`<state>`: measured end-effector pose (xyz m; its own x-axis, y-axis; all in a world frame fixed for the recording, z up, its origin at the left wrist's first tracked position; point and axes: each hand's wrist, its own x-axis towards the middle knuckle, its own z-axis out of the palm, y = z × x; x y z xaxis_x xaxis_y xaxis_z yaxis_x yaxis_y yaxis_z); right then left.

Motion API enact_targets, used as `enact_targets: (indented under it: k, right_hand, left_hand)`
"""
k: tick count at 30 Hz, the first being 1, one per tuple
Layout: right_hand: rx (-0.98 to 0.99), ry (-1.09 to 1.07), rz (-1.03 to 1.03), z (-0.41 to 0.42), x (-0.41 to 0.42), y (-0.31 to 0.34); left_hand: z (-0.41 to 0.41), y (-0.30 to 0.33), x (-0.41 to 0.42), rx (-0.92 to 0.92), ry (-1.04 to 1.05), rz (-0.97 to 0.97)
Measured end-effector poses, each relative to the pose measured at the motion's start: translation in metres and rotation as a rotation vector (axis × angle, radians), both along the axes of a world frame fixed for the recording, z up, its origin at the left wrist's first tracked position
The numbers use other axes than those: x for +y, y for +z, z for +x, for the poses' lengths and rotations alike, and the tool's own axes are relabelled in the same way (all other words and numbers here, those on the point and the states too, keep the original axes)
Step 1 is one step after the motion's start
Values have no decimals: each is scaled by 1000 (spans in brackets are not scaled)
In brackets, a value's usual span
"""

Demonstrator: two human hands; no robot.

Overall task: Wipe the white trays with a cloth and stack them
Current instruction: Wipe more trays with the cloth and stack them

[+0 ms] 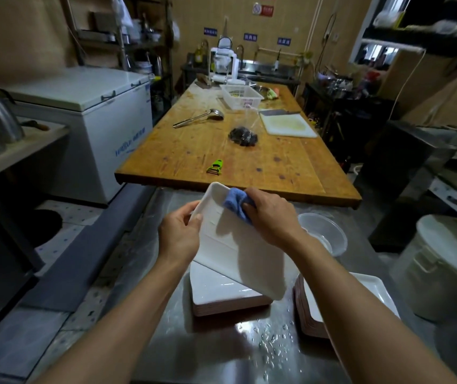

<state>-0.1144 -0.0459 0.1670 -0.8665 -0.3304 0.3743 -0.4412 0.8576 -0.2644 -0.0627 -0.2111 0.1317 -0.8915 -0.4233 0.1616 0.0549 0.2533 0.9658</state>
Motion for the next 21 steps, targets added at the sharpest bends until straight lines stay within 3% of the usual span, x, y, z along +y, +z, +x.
enact_targets:
  k: [5,13,21]
  right_hand:
    - [-63,-48,-1,5,45,-1]
    - [-91,-287,-547,9,55,-2]
    - [-119,-429,-768,26,40,-19]
  left_hand:
    - [0,8,-3,-16,32,174]
    - [-4,2,19,-55,178,495]
    - [-9,1,36,-117,363,741]
